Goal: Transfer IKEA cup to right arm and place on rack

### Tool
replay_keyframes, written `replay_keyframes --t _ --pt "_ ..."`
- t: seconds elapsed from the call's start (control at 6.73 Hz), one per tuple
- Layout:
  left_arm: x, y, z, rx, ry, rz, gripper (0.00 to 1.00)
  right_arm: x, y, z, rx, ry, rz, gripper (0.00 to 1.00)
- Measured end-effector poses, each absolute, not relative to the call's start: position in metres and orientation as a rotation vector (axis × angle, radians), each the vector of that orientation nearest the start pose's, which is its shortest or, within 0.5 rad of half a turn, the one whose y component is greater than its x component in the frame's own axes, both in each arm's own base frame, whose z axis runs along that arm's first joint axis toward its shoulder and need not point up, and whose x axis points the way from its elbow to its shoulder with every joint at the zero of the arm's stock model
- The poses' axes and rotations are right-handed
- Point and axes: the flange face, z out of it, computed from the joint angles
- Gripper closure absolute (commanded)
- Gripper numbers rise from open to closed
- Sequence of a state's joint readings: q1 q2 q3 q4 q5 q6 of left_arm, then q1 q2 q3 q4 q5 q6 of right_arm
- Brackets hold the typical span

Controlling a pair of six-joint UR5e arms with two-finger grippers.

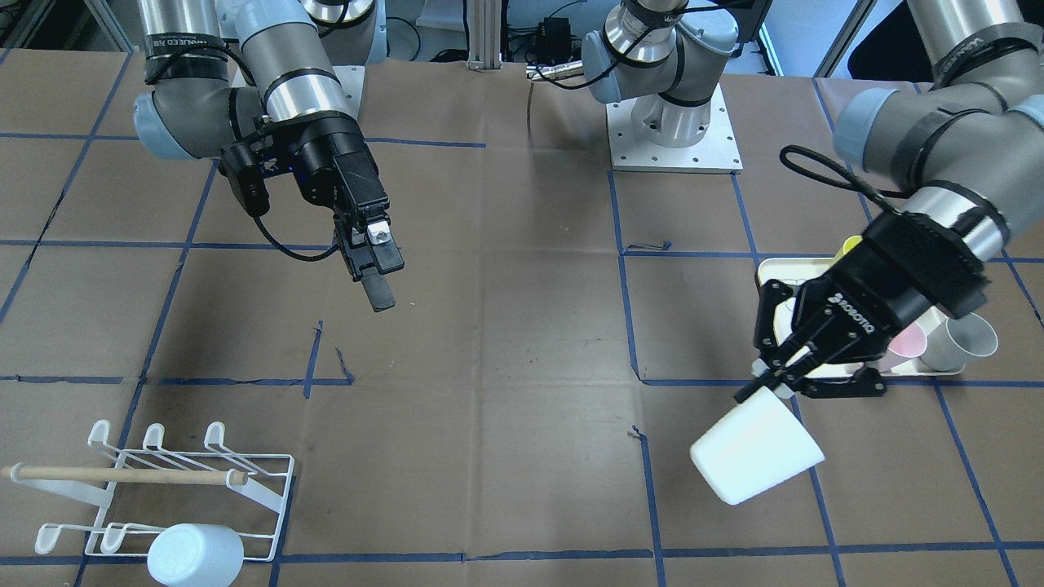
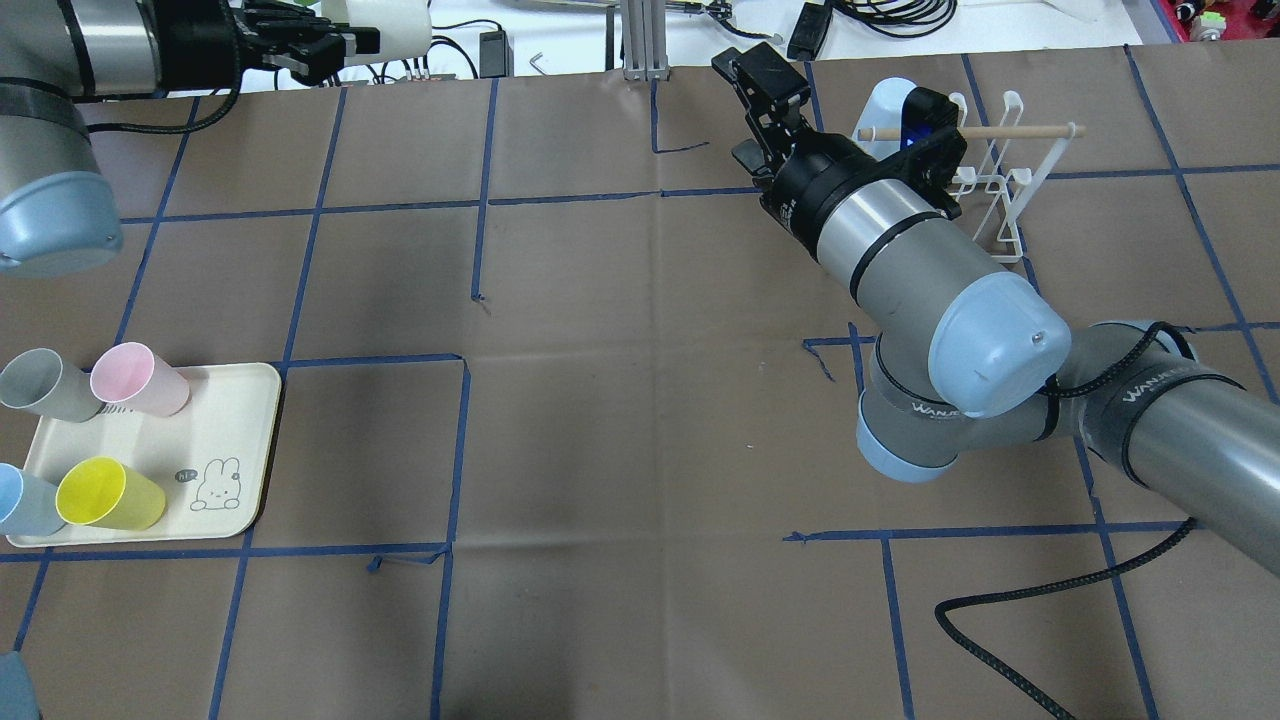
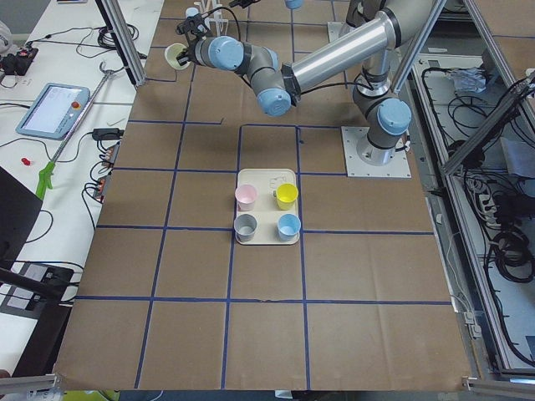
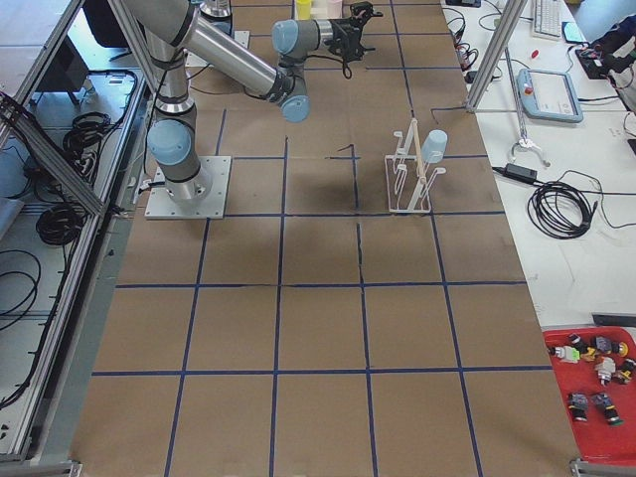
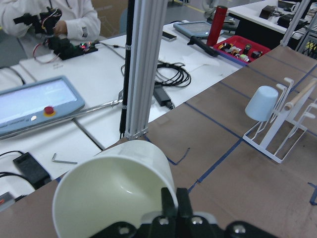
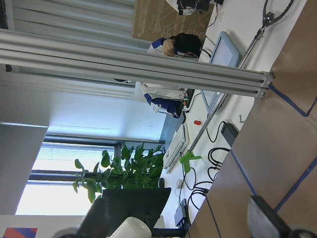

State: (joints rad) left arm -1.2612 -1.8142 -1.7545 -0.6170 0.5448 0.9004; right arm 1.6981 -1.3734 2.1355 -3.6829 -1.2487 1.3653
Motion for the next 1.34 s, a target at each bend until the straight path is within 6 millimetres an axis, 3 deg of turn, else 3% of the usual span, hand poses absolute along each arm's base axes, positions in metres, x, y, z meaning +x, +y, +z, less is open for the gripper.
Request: replay_keyframes --t 0.3,0.45,0.89,1.34 --pt "-0.081 -0.585 0.366 -1.058 -1.896 1.335 0.99 0.225 -0.457 0.385 0.881 1.652 -0.885 0.0" --pt "-0.094 -0.571 0.35 -1.031 -1.842 1.377 0.99 0.225 -0.457 0.384 0.881 1.652 -0.884 0.0" --pt "-0.147 -0.543 0.343 -1.053 -1.749 1.409 0.98 0.224 -0.457 0.385 0.883 1.651 -0.886 0.0" --pt "-0.162 -0.523 0.33 -1.074 -1.727 1.409 0.98 0.224 -0.457 0.383 0.899 1.646 -0.872 0.0"
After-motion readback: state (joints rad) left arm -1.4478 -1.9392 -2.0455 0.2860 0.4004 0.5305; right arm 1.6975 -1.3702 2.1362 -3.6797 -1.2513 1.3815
